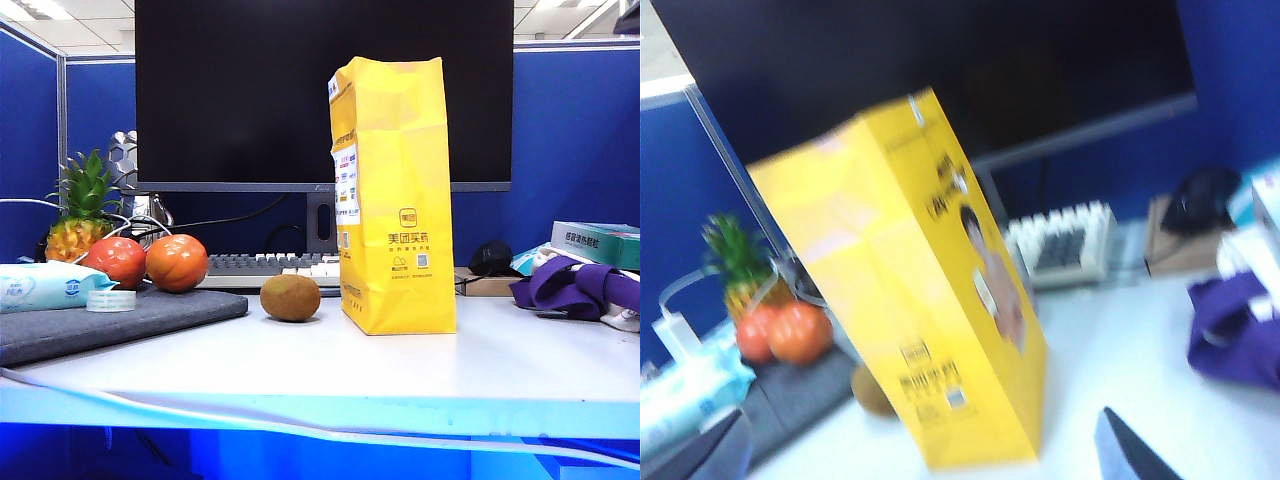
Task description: Pick up the kiwifruit and throw it into the yellow paper bag.
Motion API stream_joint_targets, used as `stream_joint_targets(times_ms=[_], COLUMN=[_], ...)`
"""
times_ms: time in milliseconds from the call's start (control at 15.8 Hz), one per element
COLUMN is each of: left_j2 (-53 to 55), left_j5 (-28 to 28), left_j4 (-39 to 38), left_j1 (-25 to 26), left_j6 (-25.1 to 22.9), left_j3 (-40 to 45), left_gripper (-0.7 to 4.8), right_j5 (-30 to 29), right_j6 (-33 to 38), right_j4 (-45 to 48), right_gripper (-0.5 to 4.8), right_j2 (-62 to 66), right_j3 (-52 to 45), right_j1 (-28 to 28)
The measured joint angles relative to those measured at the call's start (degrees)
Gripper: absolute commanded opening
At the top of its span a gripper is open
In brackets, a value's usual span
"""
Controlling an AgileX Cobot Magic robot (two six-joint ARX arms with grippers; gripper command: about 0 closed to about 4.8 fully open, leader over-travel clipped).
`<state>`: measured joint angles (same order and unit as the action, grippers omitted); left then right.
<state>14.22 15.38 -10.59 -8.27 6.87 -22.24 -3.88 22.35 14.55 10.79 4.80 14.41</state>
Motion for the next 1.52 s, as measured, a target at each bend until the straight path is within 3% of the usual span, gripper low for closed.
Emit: stream_joint_targets(times_ms=[316,505,694,884,1136,1263,1515], left_j2=[0.00,0.48,9.22,22.73,42.18,51.95,63.82], left_j5=[-0.24,-0.02,0.15,2.23,6.34,6.54,6.16], left_j4=[0.11,0.76,2.56,3.43,3.19,2.80,-4.07], left_j1=[0.00,0.00,0.00,0.00,0.00,0.00,-1.25], left_j6=[-0.83,-2.38,-3.28,-9.90,-19.47,-22.91,-28.61], left_j3=[0.00,-0.04,-6.64,-13.77,-25.79,-32.76,-41.94], left_gripper=[3.77,4.10,4.15,4.18,4.18,4.18,4.18], right_j5=[-0.02,-0.02,-0.22,-0.31,-6.91,-7.54,-10.32], right_j6=[-0.15,-0.13,-0.15,-1.29,-3.67,-4.81,-10.45], right_j4=[-4.98,-4.92,-3.74,-3.39,-3.48,-5.97,-13.64], right_gripper=[4.79,4.79,4.79,4.79,4.79,4.79,4.79], right_j2=[0.00,0.00,0.00,0.00,0.00,0.02,4.09], right_j3=[0.00,0.00,0.00,0.00,0.33,2.62,11.04], right_j1=[0.00,0.00,0.00,0.00,0.00,0.02,0.02])
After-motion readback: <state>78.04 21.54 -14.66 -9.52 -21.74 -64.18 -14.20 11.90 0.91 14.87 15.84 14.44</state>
